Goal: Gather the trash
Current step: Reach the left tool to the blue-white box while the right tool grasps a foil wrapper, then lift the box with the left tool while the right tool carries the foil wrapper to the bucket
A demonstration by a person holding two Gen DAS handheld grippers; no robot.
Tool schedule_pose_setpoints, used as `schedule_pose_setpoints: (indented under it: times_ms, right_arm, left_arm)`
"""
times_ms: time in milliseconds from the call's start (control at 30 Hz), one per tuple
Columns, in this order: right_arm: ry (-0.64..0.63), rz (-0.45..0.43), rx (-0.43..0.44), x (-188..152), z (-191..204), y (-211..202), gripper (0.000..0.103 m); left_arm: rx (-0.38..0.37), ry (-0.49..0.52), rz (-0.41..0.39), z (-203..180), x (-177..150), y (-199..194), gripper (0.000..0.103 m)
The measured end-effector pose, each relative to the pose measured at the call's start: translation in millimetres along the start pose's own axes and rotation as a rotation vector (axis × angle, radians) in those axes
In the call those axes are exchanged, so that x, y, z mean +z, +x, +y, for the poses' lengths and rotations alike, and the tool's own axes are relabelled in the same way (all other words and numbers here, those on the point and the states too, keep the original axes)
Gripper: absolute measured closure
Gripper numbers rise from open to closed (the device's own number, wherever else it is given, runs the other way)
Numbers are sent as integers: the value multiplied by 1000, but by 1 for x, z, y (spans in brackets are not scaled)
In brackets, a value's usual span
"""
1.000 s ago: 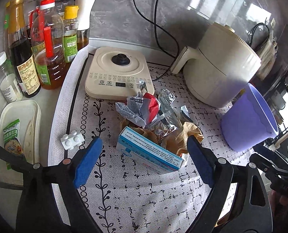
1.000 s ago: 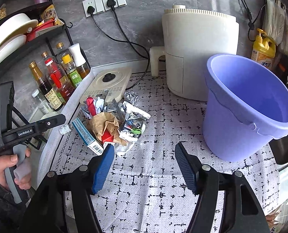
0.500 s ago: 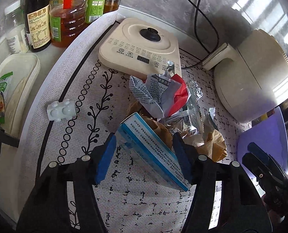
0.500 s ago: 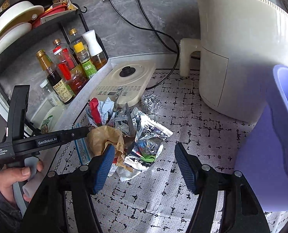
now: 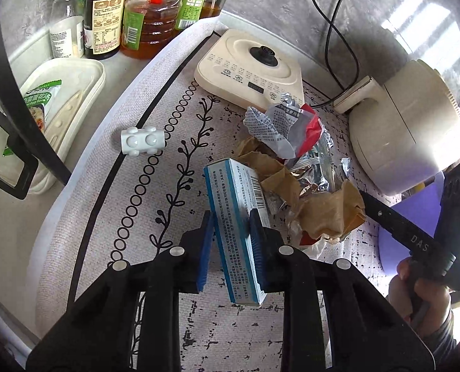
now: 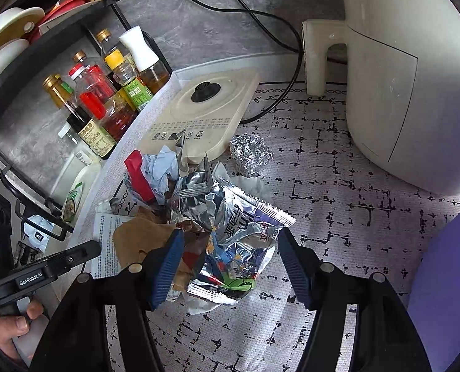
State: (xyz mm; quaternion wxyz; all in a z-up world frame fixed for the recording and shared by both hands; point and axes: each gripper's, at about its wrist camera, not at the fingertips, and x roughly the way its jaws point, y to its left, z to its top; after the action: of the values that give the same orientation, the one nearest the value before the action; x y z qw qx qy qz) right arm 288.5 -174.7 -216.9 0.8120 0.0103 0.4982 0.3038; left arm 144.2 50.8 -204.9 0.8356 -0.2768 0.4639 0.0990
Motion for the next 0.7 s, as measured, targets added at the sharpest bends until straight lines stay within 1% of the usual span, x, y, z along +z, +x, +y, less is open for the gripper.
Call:
schedule_pose_setpoints:
  times_ms: [33, 67, 133, 200, 267, 300, 333, 367, 400, 433, 467, 567, 633, 700]
  right_arm:
    - [13, 19, 1, -1, -2, 4, 57]
    - [31, 38, 4, -2, -4, 7, 63]
    - [52, 44, 18, -4, -5, 7, 84]
    - [42, 26, -1, -5, -2, 1, 93]
    - [56, 2, -13, -6, -3, -7, 96]
    - [66, -8, -19, -8, -3, -11, 98]
    - [78, -22, -28, -10, -5, -16, 99]
    - [87, -34, -38, -12, -6, -21, 99]
    - [94, -45, -43, -14, -6, -26, 100]
    - [95, -55, -49, -17, -5, -32, 100]
    - [89, -67, -58, -21, -3, -38, 100]
    - [60, -103, -91, -32, 4, -55, 100]
    - [55, -115, -107, -39, 7, -65, 100]
    - [40, -128, -122, -46, 9, -74, 100]
  left_arm:
    - [-7, -1, 21, 3, -2, 2, 101]
    - [-26, -8, 38, 6, -4, 5, 101]
    - [-37, -4, 47, 8, -8, 8, 101]
    - [-40, 13, 52, 7, -11, 9, 101]
    - [-35, 27, 47, 6, -10, 7, 100]
    - [-25, 32, 42, 7, -9, 6, 87]
    - [-13, 35, 39, 7, -7, 6, 72]
    - [-2, 39, 26, 7, -6, 4, 32]
    - [-7, 46, -3, 7, -5, 2, 23]
    - [-17, 62, -9, 5, -5, 2, 23]
    - [-12, 76, 5, 2, -4, 7, 23]
    - [24, 118, 41, -10, -5, 24, 22]
    - [52, 142, 61, -18, -9, 35, 18]
    - [68, 140, 73, -23, -13, 43, 13]
